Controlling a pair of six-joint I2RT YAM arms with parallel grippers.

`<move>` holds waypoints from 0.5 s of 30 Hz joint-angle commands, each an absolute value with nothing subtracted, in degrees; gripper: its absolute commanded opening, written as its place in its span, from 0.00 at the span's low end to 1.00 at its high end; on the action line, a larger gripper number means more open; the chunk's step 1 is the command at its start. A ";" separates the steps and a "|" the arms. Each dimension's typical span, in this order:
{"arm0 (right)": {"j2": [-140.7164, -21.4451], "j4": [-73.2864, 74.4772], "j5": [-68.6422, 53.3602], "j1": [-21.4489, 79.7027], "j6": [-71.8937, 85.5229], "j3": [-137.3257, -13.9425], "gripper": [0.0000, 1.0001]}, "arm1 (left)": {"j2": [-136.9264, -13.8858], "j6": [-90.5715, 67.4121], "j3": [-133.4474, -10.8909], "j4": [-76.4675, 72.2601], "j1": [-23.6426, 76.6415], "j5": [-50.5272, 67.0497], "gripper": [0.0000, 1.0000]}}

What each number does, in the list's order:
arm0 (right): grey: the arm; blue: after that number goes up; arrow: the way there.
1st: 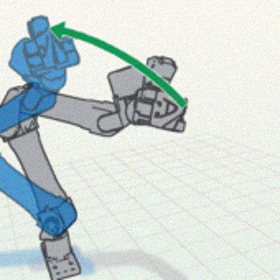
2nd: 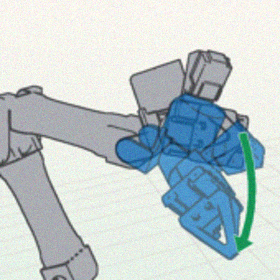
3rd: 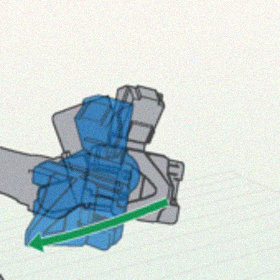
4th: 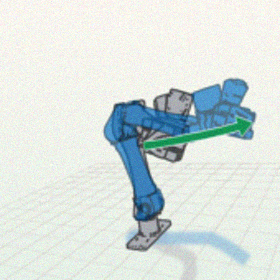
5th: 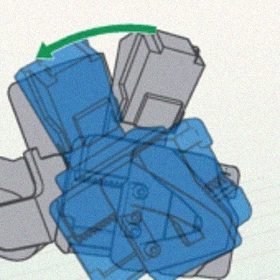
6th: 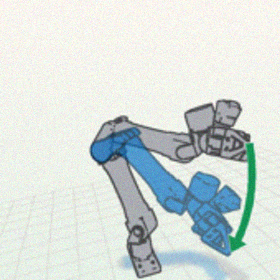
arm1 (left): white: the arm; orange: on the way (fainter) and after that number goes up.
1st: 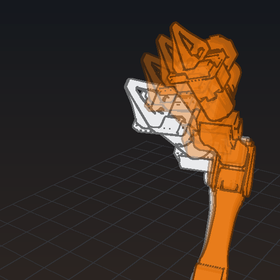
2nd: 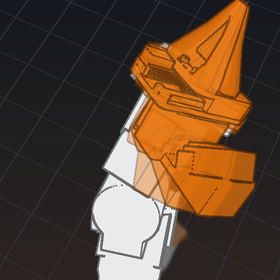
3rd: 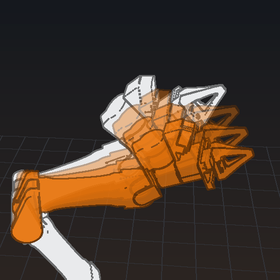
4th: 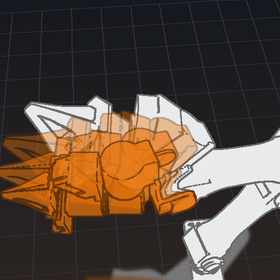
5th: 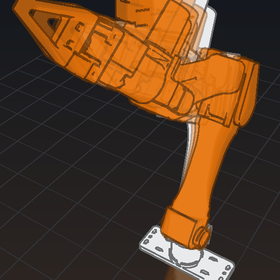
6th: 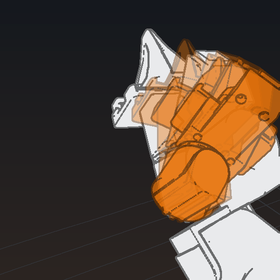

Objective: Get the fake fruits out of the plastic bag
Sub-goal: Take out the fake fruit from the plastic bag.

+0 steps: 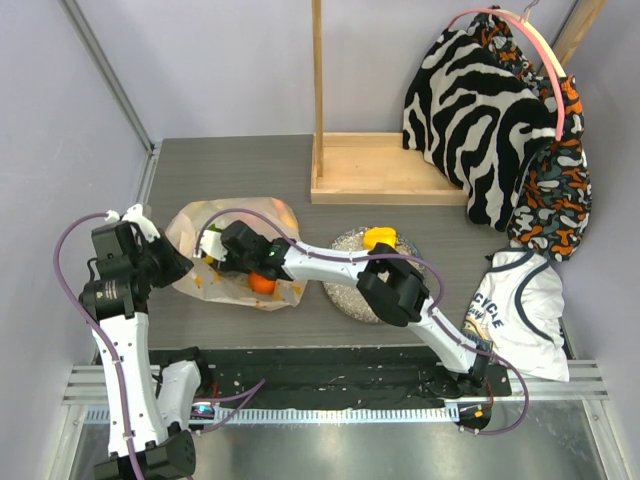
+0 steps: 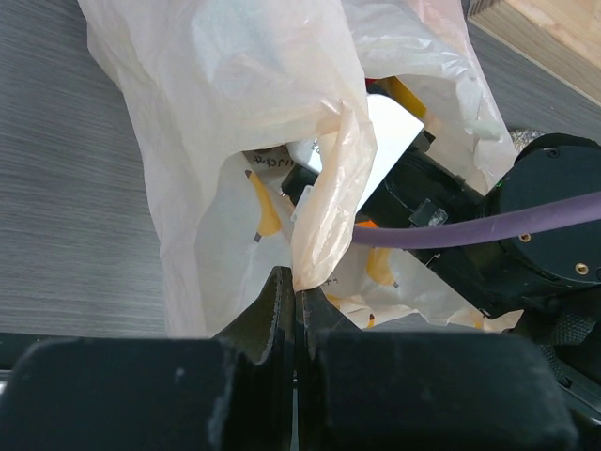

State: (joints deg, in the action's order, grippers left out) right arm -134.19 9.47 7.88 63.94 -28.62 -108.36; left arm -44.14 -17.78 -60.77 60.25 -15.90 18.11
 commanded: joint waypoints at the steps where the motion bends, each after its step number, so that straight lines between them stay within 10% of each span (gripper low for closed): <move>1: -131.49 9.40 11.32 64.07 -31.02 -112.15 0.14 | -43.77 -16.79 -61.96 58.27 -16.26 19.69 0.00; 15: -105.49 21.71 -7.02 63.11 -25.76 -98.02 0.09 | -44.38 -17.40 -61.61 52.21 -16.35 19.86 0.00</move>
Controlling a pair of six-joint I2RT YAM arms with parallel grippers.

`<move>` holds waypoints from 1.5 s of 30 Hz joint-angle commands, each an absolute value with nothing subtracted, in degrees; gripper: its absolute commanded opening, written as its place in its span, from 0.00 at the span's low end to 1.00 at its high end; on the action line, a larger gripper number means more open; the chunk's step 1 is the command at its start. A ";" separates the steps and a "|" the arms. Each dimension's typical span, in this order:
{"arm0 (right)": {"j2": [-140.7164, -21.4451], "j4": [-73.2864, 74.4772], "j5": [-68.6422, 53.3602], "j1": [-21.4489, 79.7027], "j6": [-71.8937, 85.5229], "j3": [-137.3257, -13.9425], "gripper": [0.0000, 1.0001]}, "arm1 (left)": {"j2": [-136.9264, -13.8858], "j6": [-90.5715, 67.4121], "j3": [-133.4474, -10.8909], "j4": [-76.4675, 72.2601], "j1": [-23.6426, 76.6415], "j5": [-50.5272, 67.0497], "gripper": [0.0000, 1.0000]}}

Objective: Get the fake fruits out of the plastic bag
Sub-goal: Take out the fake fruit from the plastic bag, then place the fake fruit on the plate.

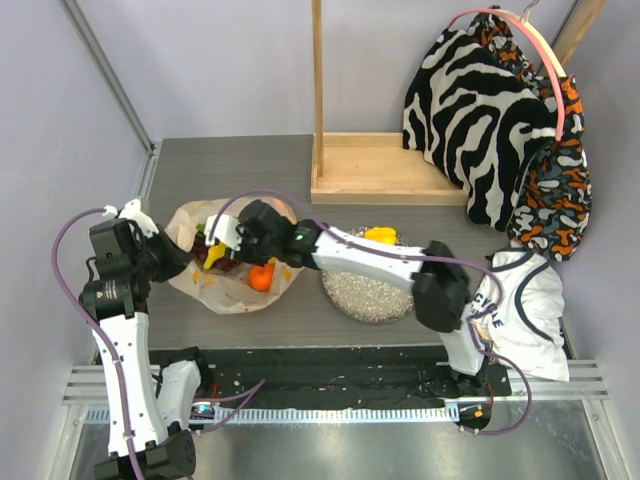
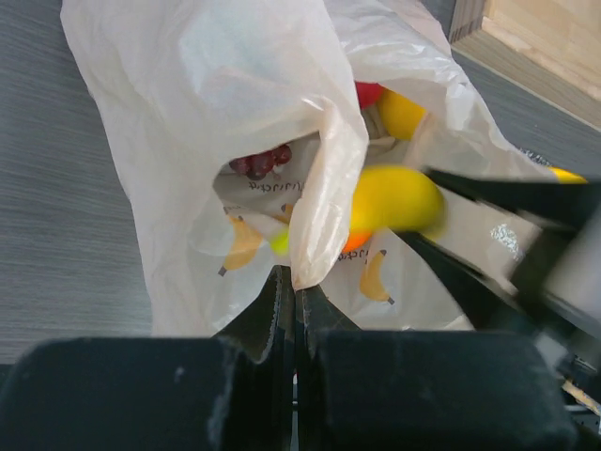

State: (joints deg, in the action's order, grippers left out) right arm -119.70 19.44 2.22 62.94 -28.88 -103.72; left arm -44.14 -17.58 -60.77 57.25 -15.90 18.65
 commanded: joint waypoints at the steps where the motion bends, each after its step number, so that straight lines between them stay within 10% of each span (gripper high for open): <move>1: -100.94 21.80 -9.21 62.76 -25.14 -96.43 0.09 | -44.65 -17.49 -61.09 51.51 -16.35 19.95 0.00; 18: -72.52 42.80 -15.64 49.68 -62.02 -71.55 0.10 | -45.70 -19.42 -60.47 50.01 -16.08 22.06 0.00; 45: -102.04 49.04 -13.19 39.73 -99.49 -82.35 0.17 | -44.03 -17.40 -60.64 53.70 -17.31 20.39 0.00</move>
State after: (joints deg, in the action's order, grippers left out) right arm -100.66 47.81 -13.45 39.99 -95.74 -79.33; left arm -44.42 -18.59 -60.58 53.89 -16.69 20.56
